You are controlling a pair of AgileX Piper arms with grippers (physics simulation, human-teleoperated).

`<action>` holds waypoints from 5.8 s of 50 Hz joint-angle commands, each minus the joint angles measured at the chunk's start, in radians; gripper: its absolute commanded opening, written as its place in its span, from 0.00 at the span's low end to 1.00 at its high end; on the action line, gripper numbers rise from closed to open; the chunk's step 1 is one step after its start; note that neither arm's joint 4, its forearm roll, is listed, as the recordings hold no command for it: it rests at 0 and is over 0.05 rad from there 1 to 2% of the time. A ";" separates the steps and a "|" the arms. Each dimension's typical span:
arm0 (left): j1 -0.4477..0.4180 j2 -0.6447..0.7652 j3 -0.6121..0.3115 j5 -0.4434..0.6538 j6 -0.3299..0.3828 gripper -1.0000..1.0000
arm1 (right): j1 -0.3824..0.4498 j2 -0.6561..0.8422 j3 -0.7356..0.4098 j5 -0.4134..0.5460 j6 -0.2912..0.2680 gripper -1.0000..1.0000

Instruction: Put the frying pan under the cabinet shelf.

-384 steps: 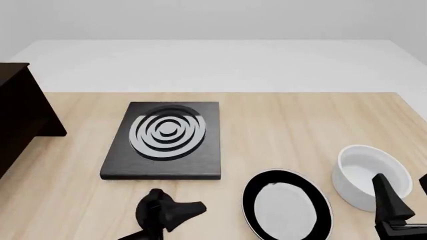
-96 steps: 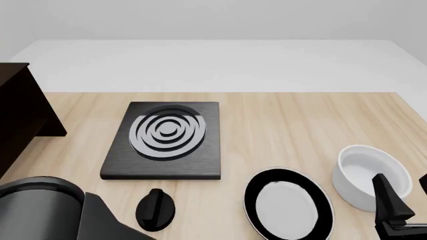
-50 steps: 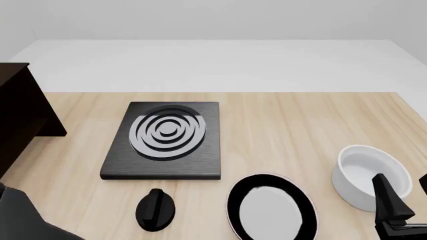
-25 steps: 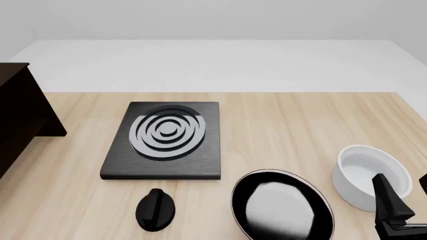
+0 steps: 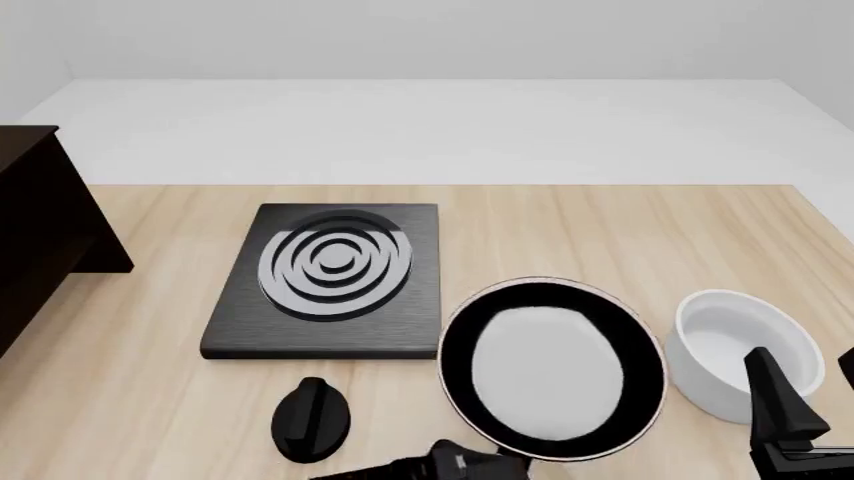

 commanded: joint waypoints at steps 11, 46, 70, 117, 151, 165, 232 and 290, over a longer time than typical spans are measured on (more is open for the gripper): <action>0.139 -0.308 -0.168 0.293 -0.054 0.00 | 0.000 0.000 0.000 0.000 0.000 1.00; 0.395 -0.666 -0.230 0.807 -0.213 0.00 | 0.000 0.000 0.000 0.000 0.000 1.00; 0.477 -0.895 -0.157 0.947 -0.137 0.00 | 0.000 0.000 0.000 0.000 0.000 1.00; 0.625 -1.200 -0.047 1.159 -0.267 0.00 | 0.000 0.000 0.000 0.000 0.000 1.00; 0.709 -1.306 0.067 1.192 -0.346 0.00 | 0.000 0.000 0.000 0.000 0.000 1.00; 0.773 -1.375 0.151 1.209 -0.295 0.00 | 0.000 0.000 0.000 0.000 0.000 1.00; 0.998 -1.373 0.378 1.007 -0.324 0.00 | 0.000 0.000 0.000 0.000 0.000 1.00; 1.166 -0.947 0.451 0.558 -0.298 0.00 | 0.000 0.000 0.000 0.000 0.000 1.00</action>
